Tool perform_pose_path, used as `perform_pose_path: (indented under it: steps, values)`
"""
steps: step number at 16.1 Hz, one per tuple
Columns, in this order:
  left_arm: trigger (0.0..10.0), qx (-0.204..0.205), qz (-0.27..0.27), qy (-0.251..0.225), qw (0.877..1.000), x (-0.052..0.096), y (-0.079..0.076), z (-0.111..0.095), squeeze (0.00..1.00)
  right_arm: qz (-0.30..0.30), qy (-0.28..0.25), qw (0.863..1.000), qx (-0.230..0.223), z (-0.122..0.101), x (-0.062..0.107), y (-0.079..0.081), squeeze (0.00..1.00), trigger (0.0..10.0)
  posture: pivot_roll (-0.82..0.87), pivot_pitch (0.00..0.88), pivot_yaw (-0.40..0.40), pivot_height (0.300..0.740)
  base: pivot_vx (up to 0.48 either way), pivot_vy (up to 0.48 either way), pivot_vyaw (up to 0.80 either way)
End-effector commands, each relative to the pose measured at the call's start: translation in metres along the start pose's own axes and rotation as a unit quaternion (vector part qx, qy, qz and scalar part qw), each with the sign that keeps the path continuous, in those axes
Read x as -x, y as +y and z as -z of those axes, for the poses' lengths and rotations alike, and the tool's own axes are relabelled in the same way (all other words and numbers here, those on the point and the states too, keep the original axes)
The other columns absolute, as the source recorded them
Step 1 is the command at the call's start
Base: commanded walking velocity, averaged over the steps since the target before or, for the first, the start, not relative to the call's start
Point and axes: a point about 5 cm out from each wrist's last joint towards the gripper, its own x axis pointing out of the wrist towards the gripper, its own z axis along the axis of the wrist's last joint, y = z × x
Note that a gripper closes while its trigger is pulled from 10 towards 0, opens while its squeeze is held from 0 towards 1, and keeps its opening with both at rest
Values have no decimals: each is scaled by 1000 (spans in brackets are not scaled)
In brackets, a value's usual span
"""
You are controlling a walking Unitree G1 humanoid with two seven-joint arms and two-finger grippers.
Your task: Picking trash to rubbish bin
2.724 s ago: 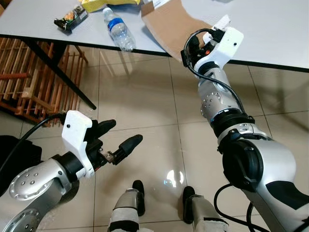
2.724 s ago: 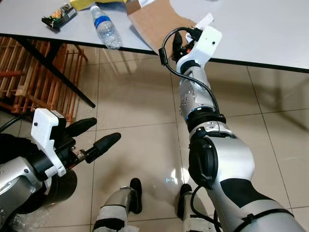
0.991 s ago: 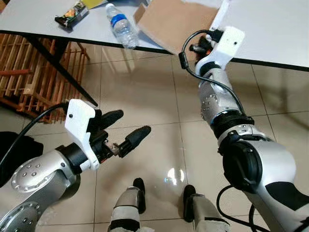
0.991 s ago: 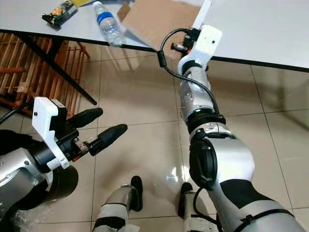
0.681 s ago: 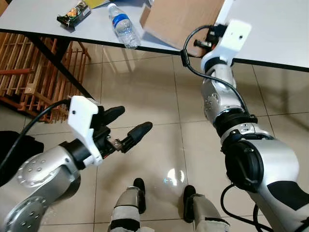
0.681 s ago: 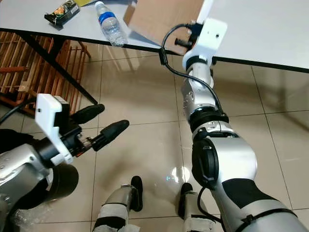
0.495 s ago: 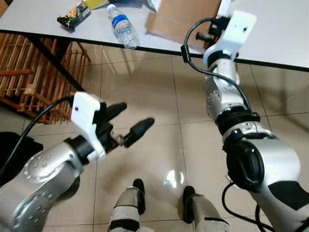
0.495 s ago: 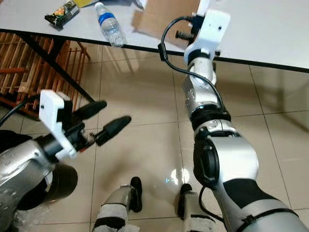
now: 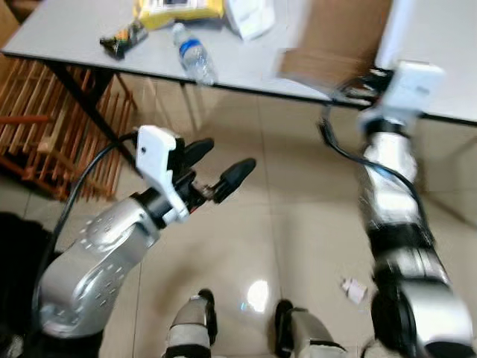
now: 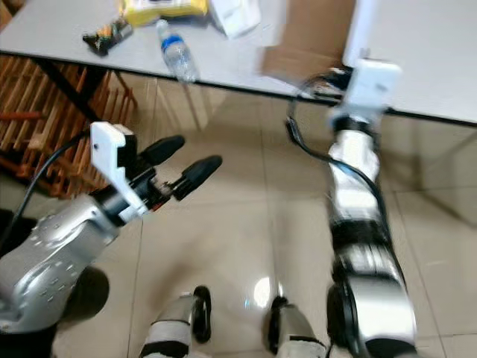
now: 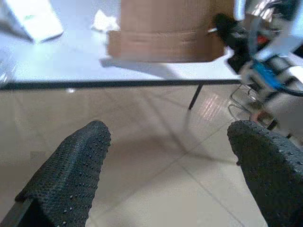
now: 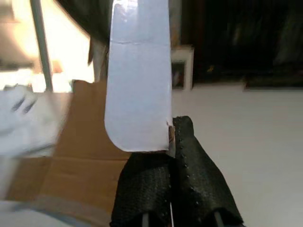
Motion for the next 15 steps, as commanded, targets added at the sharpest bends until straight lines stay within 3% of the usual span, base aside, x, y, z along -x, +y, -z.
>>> perform_pose_path:
  steps: [1, 7, 8, 9, 10, 13, 15]
  values:
    - [10000, -6, 8, 1, 1000, -1, -1, 3, 0, 7, -16, 1000, 8, -11, 2, -3, 0, 0, 69, 146, 43, 740, 0, 0, 0]
    - [10000, -5, 1, -1, 1000, -15, 3, 16, 0, 24, 24, 999, 33, -22, 54, -17, 0, 0, -3, 113, 50, 740, 0, 0, 0]
    - [10000, -20, -39, 9, 999, -15, 9, 24, 0, 18, 69, 997, 33, -15, 77, -15, 0, 3647, -12, 111, 53, 740, 0, 0, 0]
    - [10000, -27, -51, 15, 998, -15, 11, 28, 0, 13, 87, 996, 32, -12, 86, -13, 0, 8392, -15, 112, 54, 740, 0, 0, 0]
    - [10000, -31, -68, 21, 997, -15, 15, 35, 0, 1, 112, 993, 31, -10, 97, -10, 0, 10000, -23, 111, 60, 740, 0, 0, 0]
    - [10000, -37, -106, 35, 993, -10, 25, 47, 0, -21, 158, 987, 23, 0, 116, -6, 0, 10000, -31, 106, 62, 740, 0, 0, 0]
    - [10000, -64, -173, 43, 982, 0, 43, 59, 0, -48, 202, 978, 17, 7, 134, 0, 0, 10000, -31, 103, 55, 740, 0, 0, 0]
